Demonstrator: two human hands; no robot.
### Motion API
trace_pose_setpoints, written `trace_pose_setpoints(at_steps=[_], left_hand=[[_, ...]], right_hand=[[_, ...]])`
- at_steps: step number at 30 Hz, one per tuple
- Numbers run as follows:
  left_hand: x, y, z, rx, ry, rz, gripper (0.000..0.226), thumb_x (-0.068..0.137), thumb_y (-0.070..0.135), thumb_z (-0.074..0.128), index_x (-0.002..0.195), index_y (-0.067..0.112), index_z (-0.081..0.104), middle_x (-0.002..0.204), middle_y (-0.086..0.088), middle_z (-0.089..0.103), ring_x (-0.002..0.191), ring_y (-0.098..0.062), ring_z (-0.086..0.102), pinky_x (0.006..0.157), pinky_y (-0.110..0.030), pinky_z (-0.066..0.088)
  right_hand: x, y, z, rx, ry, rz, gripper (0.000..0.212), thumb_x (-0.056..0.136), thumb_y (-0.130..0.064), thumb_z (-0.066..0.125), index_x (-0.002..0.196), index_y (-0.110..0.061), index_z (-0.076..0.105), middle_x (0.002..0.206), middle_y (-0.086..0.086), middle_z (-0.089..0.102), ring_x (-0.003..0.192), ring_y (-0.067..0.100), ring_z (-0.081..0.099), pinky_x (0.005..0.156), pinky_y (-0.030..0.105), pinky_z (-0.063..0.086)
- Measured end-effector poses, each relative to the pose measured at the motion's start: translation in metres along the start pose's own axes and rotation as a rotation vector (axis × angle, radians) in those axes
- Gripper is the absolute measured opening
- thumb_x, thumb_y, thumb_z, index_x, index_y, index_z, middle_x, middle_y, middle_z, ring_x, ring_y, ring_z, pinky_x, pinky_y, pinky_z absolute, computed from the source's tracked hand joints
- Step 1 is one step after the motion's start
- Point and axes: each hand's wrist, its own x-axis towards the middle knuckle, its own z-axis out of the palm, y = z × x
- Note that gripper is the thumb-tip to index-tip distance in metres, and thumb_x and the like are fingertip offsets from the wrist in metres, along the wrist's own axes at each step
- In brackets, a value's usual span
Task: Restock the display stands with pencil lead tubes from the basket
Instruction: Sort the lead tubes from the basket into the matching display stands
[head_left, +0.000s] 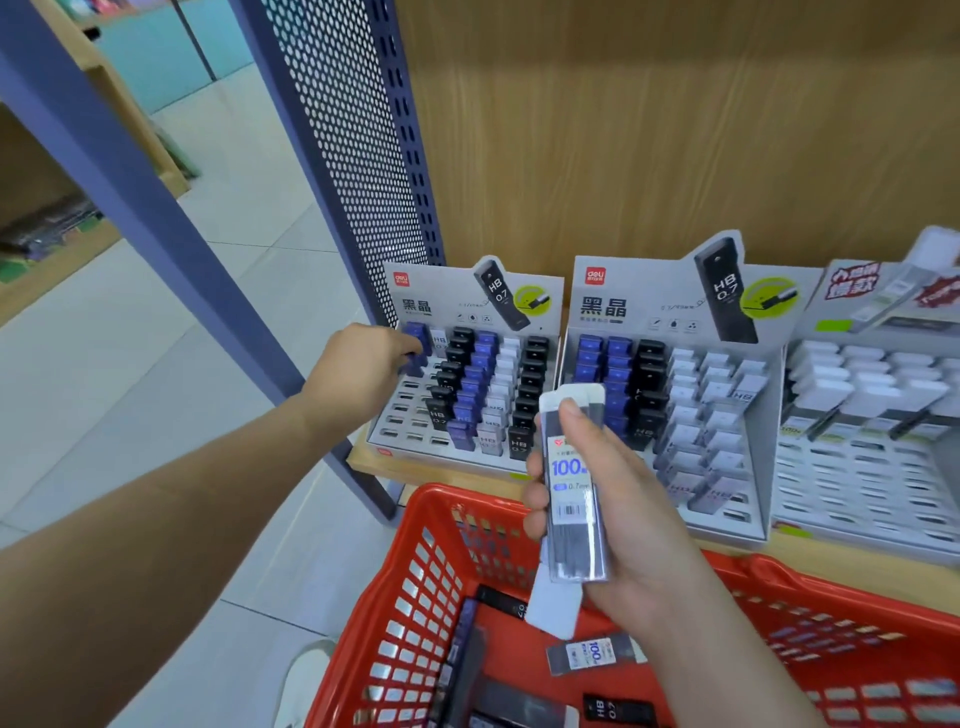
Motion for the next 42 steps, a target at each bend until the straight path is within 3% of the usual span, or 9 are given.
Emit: trace_pose_setpoints(at_steps=[7, 13, 15, 17, 20, 28, 32, 38, 42], left_hand=[[0.008, -0.003, 0.012, -0.123, 0.083, -0.111, 0.04, 0.083, -0.012, 0.051, 0.113, 0.007, 0.07, 0.113, -0.016, 0.065, 0.105, -0.035, 0.059, 0.089, -0.039, 0.048], [0.005, 0.021, -0.012, -0.18, 0.127, -0.218, 0.033, 0.093, 0.01, 0.055, 0.125, 0.019, 0.058, 0.107, -0.006, 0.064, 0.09, -0.021, 0.057, 0.076, -0.029, 0.044], [-0.005, 0.043, -0.036, -0.421, 0.01, -0.241, 0.017, 0.094, 0.022, 0.058, 0.107, 0.016, 0.067, 0.094, -0.004, 0.065, 0.077, -0.013, 0.057, 0.069, -0.027, 0.049], [-0.022, 0.07, -0.062, -0.93, -0.286, -0.308, 0.022, 0.095, 0.031, 0.057, 0.1, 0.013, 0.069, 0.081, -0.006, 0.065, 0.064, -0.011, 0.057, 0.062, -0.026, 0.056], [-0.047, 0.103, -0.084, -1.075, -0.556, -0.196, 0.028, 0.092, 0.035, 0.056, 0.103, 0.011, 0.067, 0.076, -0.006, 0.066, 0.059, -0.011, 0.056, 0.059, -0.025, 0.053], [-0.062, 0.142, -0.101, -1.284, -0.219, -0.268, 0.013, 0.084, 0.005, 0.067, 0.096, 0.007, 0.061, 0.062, -0.006, 0.066, 0.048, -0.014, 0.059, 0.048, -0.021, 0.053], [-0.063, 0.182, -0.105, -1.285, -0.204, -0.21, 0.011, 0.084, -0.001, 0.065, 0.092, 0.006, 0.06, 0.062, -0.005, 0.065, 0.048, -0.013, 0.061, 0.047, -0.02, 0.053], [-0.049, 0.265, -0.094, -1.128, -0.218, -0.02, 0.015, 0.089, -0.002, 0.061, 0.092, 0.013, 0.063, 0.07, -0.006, 0.069, 0.056, -0.018, 0.066, 0.055, -0.024, 0.057], [-0.039, 0.321, -0.077, -1.066, -0.145, 0.079, 0.023, 0.092, 0.0, 0.056, 0.088, 0.021, 0.059, 0.075, -0.004, 0.065, 0.055, -0.008, 0.063, 0.058, -0.021, 0.056]], right_hand=[[0.008, -0.008, 0.006, 0.19, -0.055, 0.129, 0.026, 0.081, -0.032, 0.063, 0.094, -0.01, 0.06, 0.075, 0.007, 0.057, 0.053, 0.015, 0.052, 0.044, 0.023, 0.048], [0.003, -0.006, 0.0, 0.186, -0.069, 0.06, 0.041, 0.078, -0.022, 0.065, 0.113, -0.001, 0.061, 0.083, 0.015, 0.068, 0.064, 0.021, 0.068, 0.053, 0.029, 0.057], [-0.002, -0.006, -0.001, 0.156, -0.062, 0.011, 0.04, 0.079, -0.022, 0.065, 0.113, -0.002, 0.062, 0.085, 0.016, 0.07, 0.064, 0.022, 0.069, 0.051, 0.028, 0.057], [-0.006, -0.006, -0.002, 0.127, -0.061, -0.03, 0.041, 0.08, -0.024, 0.065, 0.115, -0.003, 0.063, 0.085, 0.017, 0.07, 0.062, 0.022, 0.069, 0.048, 0.026, 0.055], [-0.015, -0.007, 0.0, 0.068, -0.053, -0.067, 0.034, 0.081, -0.026, 0.064, 0.11, -0.007, 0.064, 0.077, 0.012, 0.069, 0.056, 0.02, 0.067, 0.043, 0.024, 0.051], [-0.059, -0.027, -0.034, -0.148, -0.084, -0.089, 0.036, 0.069, -0.033, 0.075, 0.099, -0.014, 0.067, 0.075, 0.013, 0.061, 0.043, 0.016, 0.049, 0.038, 0.021, 0.039], [-0.08, -0.044, -0.071, -0.149, -0.026, -0.181, 0.042, 0.066, -0.027, 0.081, 0.101, -0.01, 0.065, 0.074, 0.013, 0.06, 0.043, 0.014, 0.046, 0.038, 0.022, 0.04], [-0.101, -0.066, -0.136, 0.1, 0.305, -0.32, 0.027, 0.08, -0.03, 0.07, 0.097, -0.011, 0.06, 0.063, 0.007, 0.053, 0.039, 0.013, 0.045, 0.036, 0.021, 0.039], [-0.114, -0.084, -0.181, 0.444, 0.451, -0.46, 0.006, 0.095, -0.012, 0.052, 0.092, -0.015, 0.057, 0.063, 0.003, 0.051, 0.042, 0.013, 0.045, 0.039, 0.019, 0.039]])
